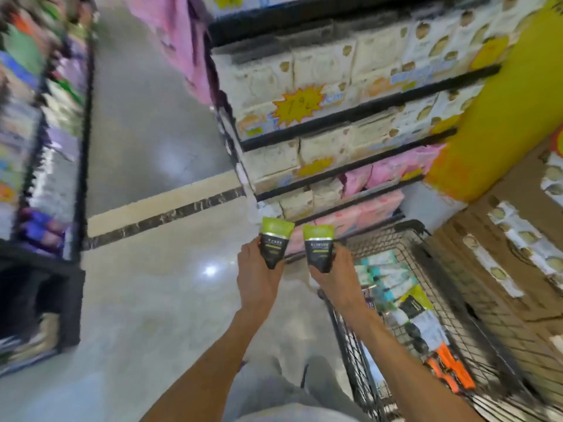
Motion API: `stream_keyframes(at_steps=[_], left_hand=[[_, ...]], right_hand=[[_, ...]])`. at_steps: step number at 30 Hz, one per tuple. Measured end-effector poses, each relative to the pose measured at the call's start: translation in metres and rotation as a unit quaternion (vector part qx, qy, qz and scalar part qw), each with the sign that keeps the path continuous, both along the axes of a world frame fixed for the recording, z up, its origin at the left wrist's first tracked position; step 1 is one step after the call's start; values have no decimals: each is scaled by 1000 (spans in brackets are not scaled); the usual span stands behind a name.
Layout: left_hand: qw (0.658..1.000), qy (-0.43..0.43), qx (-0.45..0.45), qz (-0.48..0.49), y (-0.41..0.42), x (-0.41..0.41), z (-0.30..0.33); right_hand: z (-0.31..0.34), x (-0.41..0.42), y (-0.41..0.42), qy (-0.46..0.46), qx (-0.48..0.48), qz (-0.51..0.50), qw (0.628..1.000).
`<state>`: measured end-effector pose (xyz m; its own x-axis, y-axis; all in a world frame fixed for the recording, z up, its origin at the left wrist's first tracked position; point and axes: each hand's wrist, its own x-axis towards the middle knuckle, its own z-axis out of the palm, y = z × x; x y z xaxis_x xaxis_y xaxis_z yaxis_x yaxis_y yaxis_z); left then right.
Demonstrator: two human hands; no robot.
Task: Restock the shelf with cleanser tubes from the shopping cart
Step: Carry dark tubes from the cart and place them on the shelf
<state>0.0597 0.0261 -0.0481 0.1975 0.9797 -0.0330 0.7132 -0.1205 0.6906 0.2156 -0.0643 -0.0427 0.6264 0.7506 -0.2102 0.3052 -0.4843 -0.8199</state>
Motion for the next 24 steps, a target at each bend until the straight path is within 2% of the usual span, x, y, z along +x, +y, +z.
stream_keyframes(at_steps=[6, 13, 24], left_hand=[[988, -24, 21, 149, 5, -133, 21], [955, -24, 45, 293, 4, -322, 33], [880, -14, 69, 469, -21, -622, 50]], right_hand=[[19, -116, 61, -35, 21, 155, 987], [30, -309, 110, -22, 37, 283, 958], [52, -616, 156, 38, 91, 465, 880]])
